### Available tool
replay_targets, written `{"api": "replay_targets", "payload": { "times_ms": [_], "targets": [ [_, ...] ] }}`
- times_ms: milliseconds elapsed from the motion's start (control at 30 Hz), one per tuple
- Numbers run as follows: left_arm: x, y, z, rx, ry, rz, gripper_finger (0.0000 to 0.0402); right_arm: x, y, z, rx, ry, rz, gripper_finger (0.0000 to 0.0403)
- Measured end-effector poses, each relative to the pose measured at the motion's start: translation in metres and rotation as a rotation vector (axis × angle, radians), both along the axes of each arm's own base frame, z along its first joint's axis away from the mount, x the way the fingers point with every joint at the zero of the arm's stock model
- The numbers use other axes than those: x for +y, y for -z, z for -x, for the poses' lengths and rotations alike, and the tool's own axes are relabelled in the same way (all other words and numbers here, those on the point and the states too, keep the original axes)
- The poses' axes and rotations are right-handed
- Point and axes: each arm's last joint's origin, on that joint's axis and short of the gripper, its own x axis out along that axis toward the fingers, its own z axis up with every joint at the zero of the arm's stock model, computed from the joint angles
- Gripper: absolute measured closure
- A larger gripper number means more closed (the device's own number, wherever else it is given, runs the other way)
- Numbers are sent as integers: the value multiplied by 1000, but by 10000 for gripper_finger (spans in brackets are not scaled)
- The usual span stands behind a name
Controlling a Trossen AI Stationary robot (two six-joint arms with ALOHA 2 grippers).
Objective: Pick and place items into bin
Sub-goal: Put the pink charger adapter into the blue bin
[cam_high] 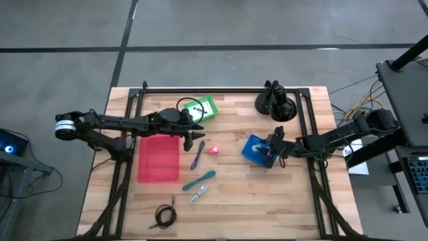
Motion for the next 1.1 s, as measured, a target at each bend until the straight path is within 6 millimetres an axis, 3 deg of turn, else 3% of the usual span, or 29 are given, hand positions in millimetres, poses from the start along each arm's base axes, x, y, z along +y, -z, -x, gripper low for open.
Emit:
{"api": "replay_targets", "payload": {
  "times_ms": [400, 600, 733, 1100],
  "targets": [
    [0, 0, 0, 1, -1, 2, 260, 8, -33, -18, -358, -93, 46, 244],
    [0, 0, 0, -2, -2, 2, 260, 22, -46, -16, -539, -495, 197, 253],
    [0, 0, 0, 0, -3, 5, 260, 28, -45, -9, -630, -753, 217, 259],
    [0, -2, -1, -25, -2, -1, 260, 23, -25, -2, -550, -686, 330, 265]
  ]
}}
